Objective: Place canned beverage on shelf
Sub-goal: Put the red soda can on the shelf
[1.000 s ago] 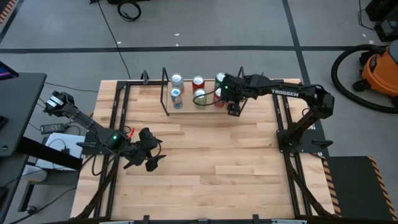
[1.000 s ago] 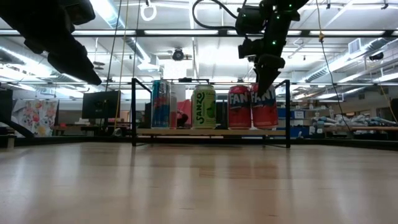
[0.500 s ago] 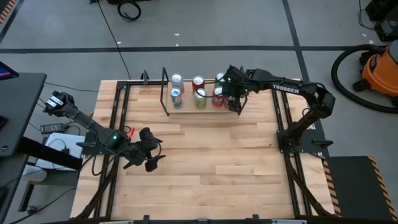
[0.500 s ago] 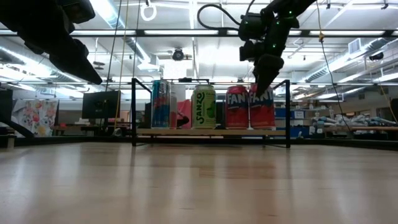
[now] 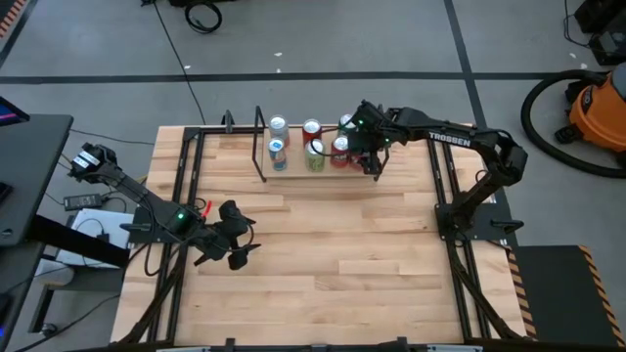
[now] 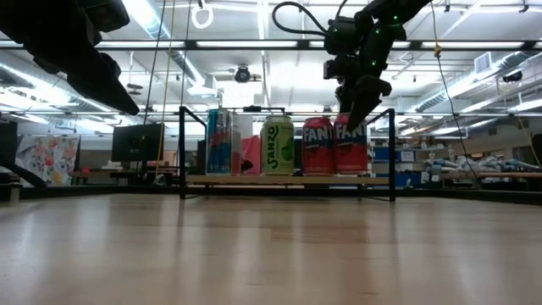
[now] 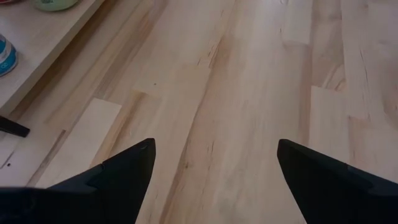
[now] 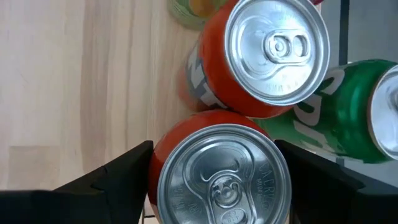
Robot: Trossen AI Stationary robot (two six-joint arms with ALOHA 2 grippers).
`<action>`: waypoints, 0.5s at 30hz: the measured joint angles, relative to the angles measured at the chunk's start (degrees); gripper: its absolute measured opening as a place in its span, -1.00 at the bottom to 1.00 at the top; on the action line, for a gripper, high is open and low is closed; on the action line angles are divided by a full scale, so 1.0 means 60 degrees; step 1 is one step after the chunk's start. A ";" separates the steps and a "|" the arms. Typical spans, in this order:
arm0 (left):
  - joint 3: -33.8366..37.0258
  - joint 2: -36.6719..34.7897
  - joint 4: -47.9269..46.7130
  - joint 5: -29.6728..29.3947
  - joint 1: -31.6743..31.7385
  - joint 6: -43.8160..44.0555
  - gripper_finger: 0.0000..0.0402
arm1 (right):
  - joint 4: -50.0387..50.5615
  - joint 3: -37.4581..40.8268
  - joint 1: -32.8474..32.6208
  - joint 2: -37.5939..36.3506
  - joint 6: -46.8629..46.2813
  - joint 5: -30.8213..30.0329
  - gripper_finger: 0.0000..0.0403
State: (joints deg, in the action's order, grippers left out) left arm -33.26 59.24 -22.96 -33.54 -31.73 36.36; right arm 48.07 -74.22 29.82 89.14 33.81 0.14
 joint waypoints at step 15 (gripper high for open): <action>0.0000 0.0000 -0.0009 0.0004 0.0000 -0.0019 0.73 | -0.0179 0.0390 0.0007 -0.0055 0.0043 0.0031 0.68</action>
State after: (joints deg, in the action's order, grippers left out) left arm -33.26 59.24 -23.02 -33.52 -31.73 36.25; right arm 47.00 -71.88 29.87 88.81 34.06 0.33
